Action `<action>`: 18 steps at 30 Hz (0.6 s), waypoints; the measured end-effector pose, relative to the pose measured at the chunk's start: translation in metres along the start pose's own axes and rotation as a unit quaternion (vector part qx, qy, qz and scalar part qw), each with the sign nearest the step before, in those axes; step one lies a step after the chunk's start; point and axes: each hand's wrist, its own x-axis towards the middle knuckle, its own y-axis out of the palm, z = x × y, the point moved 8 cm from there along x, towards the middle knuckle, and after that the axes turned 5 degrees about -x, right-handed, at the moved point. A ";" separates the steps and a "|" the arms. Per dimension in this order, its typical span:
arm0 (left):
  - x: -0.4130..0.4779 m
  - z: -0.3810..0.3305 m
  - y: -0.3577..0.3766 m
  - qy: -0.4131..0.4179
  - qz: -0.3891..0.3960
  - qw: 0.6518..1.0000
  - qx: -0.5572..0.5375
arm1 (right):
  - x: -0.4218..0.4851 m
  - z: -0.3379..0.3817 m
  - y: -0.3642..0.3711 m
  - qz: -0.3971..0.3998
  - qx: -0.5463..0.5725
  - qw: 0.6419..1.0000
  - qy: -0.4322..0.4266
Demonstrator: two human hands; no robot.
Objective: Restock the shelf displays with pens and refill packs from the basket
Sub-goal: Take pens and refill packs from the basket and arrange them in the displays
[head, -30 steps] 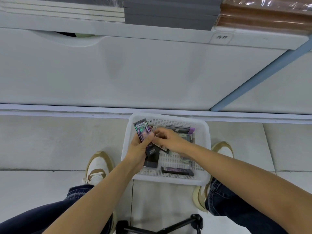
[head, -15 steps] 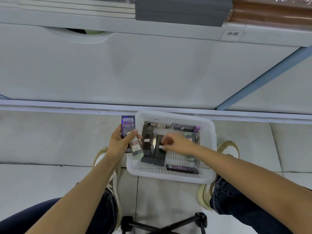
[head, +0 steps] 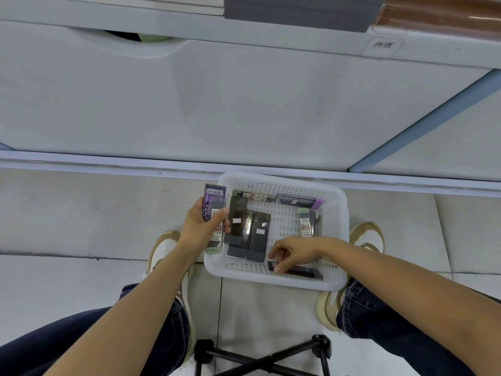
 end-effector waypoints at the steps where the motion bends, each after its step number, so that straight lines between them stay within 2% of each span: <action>1: 0.000 -0.001 0.000 -0.001 0.000 1.000 0.004 | -0.001 0.001 -0.001 -0.003 0.020 1.000 -0.004; 4: -0.003 -0.006 0.002 -0.015 -0.009 1.000 -0.008 | -0.010 0.013 -0.022 -0.062 0.064 0.996 -0.027; 7: -0.006 -0.020 0.011 -0.035 -0.018 0.998 -0.053 | -0.023 0.030 -0.068 -0.168 0.150 0.973 -0.048; 11: -0.012 -0.055 0.022 -0.009 -0.013 0.996 -0.088 | -0.059 0.064 -0.129 -0.304 0.337 0.880 -0.140; 15: -0.018 -0.091 0.004 0.026 -0.066 0.995 -0.069 | -0.106 0.092 -0.165 -0.384 0.363 0.826 -0.199; 18: -0.027 -0.118 0.002 0.047 -0.056 0.993 -0.097 | -0.137 0.108 -0.179 -0.432 0.389 0.783 -0.223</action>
